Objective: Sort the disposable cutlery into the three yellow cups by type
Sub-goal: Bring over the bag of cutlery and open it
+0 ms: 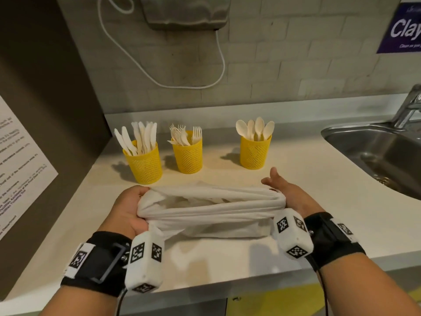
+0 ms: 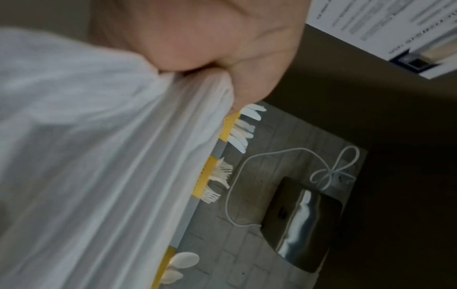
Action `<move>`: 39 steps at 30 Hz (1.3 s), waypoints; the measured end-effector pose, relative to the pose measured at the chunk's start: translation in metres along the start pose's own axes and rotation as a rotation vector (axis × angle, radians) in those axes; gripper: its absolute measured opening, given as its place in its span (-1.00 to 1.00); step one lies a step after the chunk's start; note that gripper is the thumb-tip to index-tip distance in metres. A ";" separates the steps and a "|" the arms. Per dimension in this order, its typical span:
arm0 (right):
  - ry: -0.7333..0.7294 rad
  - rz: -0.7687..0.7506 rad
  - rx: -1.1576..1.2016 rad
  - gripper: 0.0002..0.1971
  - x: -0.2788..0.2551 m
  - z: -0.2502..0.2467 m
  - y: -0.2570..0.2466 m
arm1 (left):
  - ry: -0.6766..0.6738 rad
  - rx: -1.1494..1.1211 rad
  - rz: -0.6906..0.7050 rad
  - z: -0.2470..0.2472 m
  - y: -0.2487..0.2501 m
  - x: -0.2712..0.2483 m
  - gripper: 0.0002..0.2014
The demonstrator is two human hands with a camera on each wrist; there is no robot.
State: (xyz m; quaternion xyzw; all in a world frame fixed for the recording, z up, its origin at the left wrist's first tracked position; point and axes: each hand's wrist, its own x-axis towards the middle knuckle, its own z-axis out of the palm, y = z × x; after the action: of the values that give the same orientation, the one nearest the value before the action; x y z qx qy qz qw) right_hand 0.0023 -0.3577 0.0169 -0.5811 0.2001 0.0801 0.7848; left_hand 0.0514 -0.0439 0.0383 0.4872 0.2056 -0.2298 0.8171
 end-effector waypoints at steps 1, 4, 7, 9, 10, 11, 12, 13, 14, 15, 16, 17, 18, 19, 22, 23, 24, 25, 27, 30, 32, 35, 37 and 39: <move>-0.036 0.003 0.042 -0.32 -0.001 -0.001 -0.002 | -0.027 -0.002 -0.024 0.000 0.001 -0.001 -0.76; -0.215 0.028 -0.097 -0.23 -0.008 -0.004 -0.010 | -0.151 -0.062 0.030 -0.011 0.009 -0.002 -0.58; -0.201 -0.031 -0.324 -0.46 -0.009 0.000 -0.014 | -0.180 0.164 0.164 -0.013 0.006 -0.001 -0.62; -0.128 -0.081 -0.305 -0.55 -0.005 0.003 -0.018 | 0.030 0.608 0.387 -0.015 0.004 0.004 -0.73; -0.039 -0.125 -0.373 -0.64 -0.004 0.007 -0.019 | 0.155 0.860 0.509 -0.017 0.006 0.006 -0.78; 0.098 -0.190 -0.527 -0.74 -0.001 0.010 -0.019 | 0.231 1.096 0.611 -0.020 0.008 0.008 -0.81; 0.248 -0.257 -0.744 -0.80 0.001 0.010 -0.022 | 0.274 1.303 0.670 -0.023 0.010 0.009 -0.81; 0.366 -0.320 -0.972 -0.81 0.005 0.009 -0.022 | 0.303 1.457 0.706 -0.024 0.008 0.007 -0.83; 0.435 -0.376 -1.125 -0.78 0.006 0.009 -0.021 | 0.343 1.561 0.730 -0.025 0.006 0.005 -0.87; 0.465 -0.414 -1.150 -0.75 0.008 0.009 -0.020 | 0.367 1.592 0.761 -0.024 0.003 0.002 -0.93; 0.478 -0.436 -1.056 -0.74 0.008 0.008 -0.018 | 0.358 1.568 0.784 -0.023 0.001 -0.003 -0.94; 0.480 -0.447 -0.873 -0.74 0.006 0.009 -0.016 | 0.312 1.534 0.793 -0.022 -0.002 -0.008 -0.87; 0.460 -0.425 -0.636 -0.75 0.005 0.011 -0.015 | 0.219 1.520 0.802 -0.022 -0.005 -0.013 -0.81; 0.418 -0.370 -0.384 -0.76 0.003 0.014 -0.016 | 0.094 1.524 0.796 -0.022 -0.006 -0.017 -0.74; 0.267 -0.106 0.207 -0.78 0.004 0.016 -0.021 | -0.144 1.612 0.752 -0.021 -0.006 -0.016 -0.51; 0.235 -0.048 0.302 -0.79 0.008 0.013 -0.021 | -0.119 1.670 0.717 -0.021 -0.005 -0.014 -0.45; 0.208 -0.007 0.378 -0.77 0.009 0.011 -0.020 | -0.058 1.710 0.695 -0.022 -0.005 -0.010 -0.48; 0.200 0.013 0.447 -0.67 0.012 0.010 -0.019 | 0.024 1.685 0.679 -0.021 -0.005 -0.008 -0.46; 0.175 0.008 0.539 -0.53 0.012 0.012 -0.015 | 0.085 1.286 0.614 -0.018 -0.009 -0.003 -0.40; 0.247 0.030 0.419 -0.55 0.021 0.017 -0.005 | -0.069 0.338 0.329 -0.004 -0.015 0.000 -0.41; 0.250 0.062 0.247 -0.57 0.014 0.020 -0.005 | -0.090 0.018 0.162 0.001 -0.016 0.004 -0.52; 0.196 0.026 0.124 -0.72 0.004 0.021 -0.005 | -0.051 -0.139 0.067 0.000 -0.015 0.010 -0.63; 0.060 -0.017 0.095 -0.59 -0.007 0.024 -0.001 | -0.029 -0.056 0.038 0.001 -0.015 0.010 -0.69; 0.042 -0.055 -0.195 -0.38 -0.003 0.027 0.002 | 0.004 0.189 0.080 0.002 -0.017 0.016 -0.70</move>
State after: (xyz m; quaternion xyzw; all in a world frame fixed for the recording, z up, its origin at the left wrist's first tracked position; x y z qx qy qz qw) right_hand 0.0050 -0.3318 0.0231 -0.6614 0.1919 0.0655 0.7222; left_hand 0.0543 -0.0559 0.0183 0.5702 0.1650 -0.2145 0.7757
